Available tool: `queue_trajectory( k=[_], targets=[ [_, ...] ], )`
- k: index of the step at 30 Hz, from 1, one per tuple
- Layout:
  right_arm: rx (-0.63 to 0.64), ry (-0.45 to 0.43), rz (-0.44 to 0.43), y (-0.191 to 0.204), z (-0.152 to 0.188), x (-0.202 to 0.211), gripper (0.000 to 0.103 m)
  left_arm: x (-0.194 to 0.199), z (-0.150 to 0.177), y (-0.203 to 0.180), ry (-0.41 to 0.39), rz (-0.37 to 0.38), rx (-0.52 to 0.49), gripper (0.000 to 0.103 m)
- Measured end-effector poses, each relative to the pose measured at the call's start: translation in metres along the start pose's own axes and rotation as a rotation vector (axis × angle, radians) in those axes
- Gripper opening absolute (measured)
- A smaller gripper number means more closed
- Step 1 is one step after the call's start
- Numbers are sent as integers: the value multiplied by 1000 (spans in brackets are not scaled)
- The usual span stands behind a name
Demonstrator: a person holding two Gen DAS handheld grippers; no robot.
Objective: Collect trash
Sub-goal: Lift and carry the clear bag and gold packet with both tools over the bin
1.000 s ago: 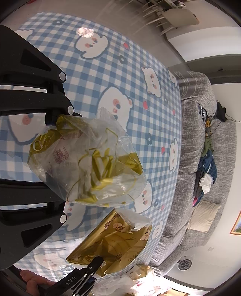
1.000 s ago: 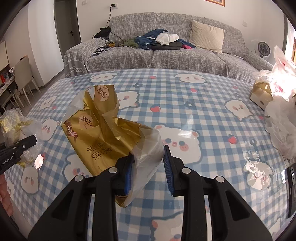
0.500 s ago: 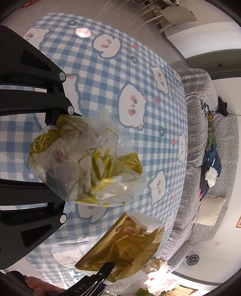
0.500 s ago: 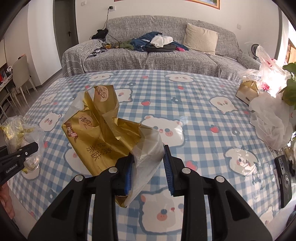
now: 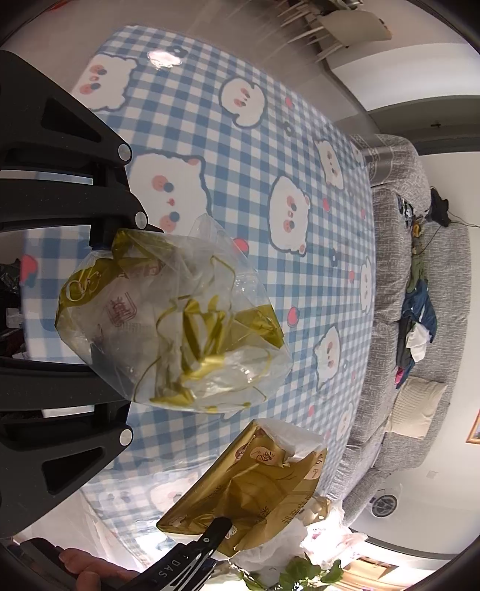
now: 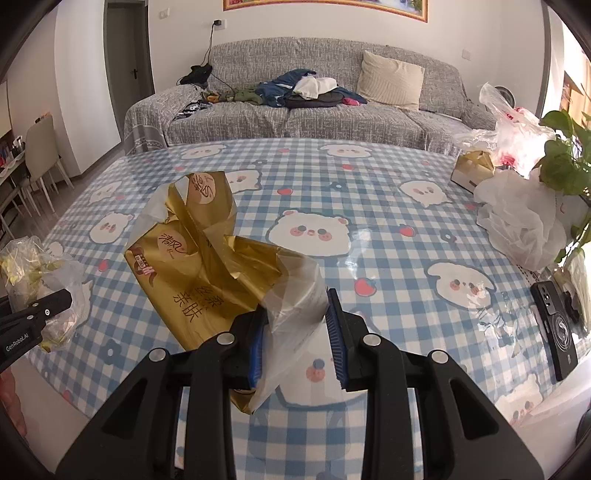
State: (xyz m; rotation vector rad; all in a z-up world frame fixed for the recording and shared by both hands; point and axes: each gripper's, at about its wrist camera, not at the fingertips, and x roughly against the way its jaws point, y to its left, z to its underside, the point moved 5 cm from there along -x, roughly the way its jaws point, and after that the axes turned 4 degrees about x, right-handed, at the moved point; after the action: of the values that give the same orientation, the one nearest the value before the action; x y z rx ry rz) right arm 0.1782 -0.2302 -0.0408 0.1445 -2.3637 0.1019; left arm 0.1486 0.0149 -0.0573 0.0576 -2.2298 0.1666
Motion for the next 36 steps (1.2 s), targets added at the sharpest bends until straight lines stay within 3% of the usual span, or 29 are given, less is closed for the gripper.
queue_trajectory(
  k=[36],
  targets=[
    [48,-88,-29,24,81,121,28,97,102,9,-33,86,14,30]
  ],
)
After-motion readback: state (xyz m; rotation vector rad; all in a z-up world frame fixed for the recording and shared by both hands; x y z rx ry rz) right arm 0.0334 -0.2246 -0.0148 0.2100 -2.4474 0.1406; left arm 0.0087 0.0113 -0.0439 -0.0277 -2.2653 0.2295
